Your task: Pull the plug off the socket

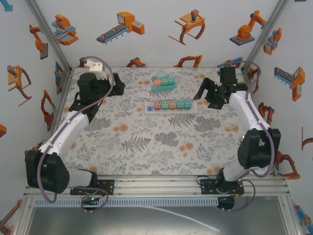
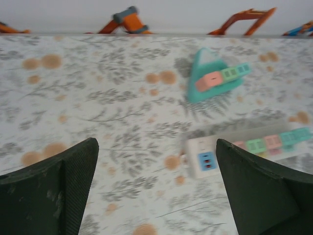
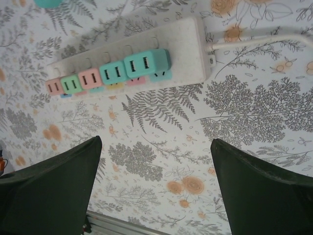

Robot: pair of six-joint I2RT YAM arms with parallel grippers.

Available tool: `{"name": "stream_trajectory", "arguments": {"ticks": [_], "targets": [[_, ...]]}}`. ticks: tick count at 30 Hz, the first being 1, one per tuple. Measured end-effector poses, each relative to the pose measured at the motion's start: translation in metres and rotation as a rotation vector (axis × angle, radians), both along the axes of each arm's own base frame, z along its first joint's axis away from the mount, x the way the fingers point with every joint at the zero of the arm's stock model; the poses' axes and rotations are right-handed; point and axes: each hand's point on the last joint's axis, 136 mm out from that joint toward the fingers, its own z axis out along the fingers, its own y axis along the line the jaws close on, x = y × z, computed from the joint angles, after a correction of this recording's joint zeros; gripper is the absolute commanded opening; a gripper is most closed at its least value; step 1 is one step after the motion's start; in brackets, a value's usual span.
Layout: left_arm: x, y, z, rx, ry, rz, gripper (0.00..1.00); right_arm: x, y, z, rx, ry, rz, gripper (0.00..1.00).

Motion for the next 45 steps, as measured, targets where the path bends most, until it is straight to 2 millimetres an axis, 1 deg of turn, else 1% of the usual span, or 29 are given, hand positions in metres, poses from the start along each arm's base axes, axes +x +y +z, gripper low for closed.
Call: {"name": "stream_trajectory", "arguments": {"ticks": [1,3,5,7,8,11,13,15,17,20,22,23,24,27,30,33,39,42,45], "targets": [[0.006,-0.013,-0.002,-0.028,0.039,-0.011,0.97,0.003,0.000,-0.008,0.004,0.027,-0.020,0.82],[0.019,-0.032,-0.020,-0.069,0.134,-0.016,0.97,0.010,-0.003,-0.022,0.005,0.065,-0.065,0.81],[0.030,-0.047,-0.053,-0.104,0.257,-0.005,0.98,0.018,-0.006,-0.037,0.006,0.096,-0.110,0.81],[0.035,-0.057,-0.091,-0.140,0.389,0.016,1.00,0.025,-0.008,-0.048,0.004,0.117,-0.139,0.81],[0.036,-0.060,-0.111,-0.159,0.459,0.030,0.98,0.029,-0.009,-0.053,0.003,0.128,-0.151,0.81],[0.037,-0.071,-0.158,-0.219,0.636,0.065,0.95,0.045,-0.009,-0.064,0.000,0.140,-0.173,0.81],[0.038,-0.079,-0.177,-0.261,0.716,0.067,0.95,0.058,-0.009,-0.070,-0.001,0.136,-0.176,0.80],[0.039,-0.088,-0.190,-0.301,0.778,0.058,0.92,0.067,-0.008,-0.075,-0.002,0.136,-0.176,0.78],[0.042,-0.097,-0.201,-0.333,0.830,0.051,0.85,0.073,-0.008,-0.083,-0.003,0.140,-0.175,0.76],[0.046,-0.103,-0.214,-0.347,0.884,0.062,0.69,0.076,-0.007,-0.096,-0.008,0.163,-0.172,0.71],[0.046,-0.103,-0.221,-0.345,0.909,0.074,0.57,0.077,-0.007,-0.105,-0.011,0.177,-0.163,0.59],[0.046,-0.103,-0.224,-0.343,0.920,0.077,0.52,0.077,-0.006,-0.109,-0.011,0.181,-0.156,0.55],[0.046,-0.103,-0.226,-0.338,0.928,0.080,0.50,0.077,-0.005,-0.112,-0.008,0.188,-0.150,0.53],[0.048,-0.105,-0.232,-0.327,0.951,0.082,0.46,0.077,-0.002,-0.119,0.004,0.200,-0.137,0.51],[0.049,-0.112,-0.240,-0.325,0.977,0.061,0.44,0.079,0.000,-0.119,0.015,0.194,-0.130,0.50],[0.046,-0.118,-0.252,-0.317,1.021,0.040,0.41,0.078,0.001,-0.121,0.014,0.192,-0.126,0.44],[0.042,-0.118,-0.253,-0.314,1.047,0.015,0.33,0.079,0.001,-0.125,0.000,0.173,-0.102,0.44],[0.040,-0.116,-0.252,-0.306,1.047,0.009,0.31,0.077,0.002,-0.124,-0.012,0.156,-0.089,0.43],[0.028,-0.111,-0.253,-0.291,1.063,0.010,0.31,0.069,0.007,-0.124,-0.023,0.148,-0.076,0.40]]}}
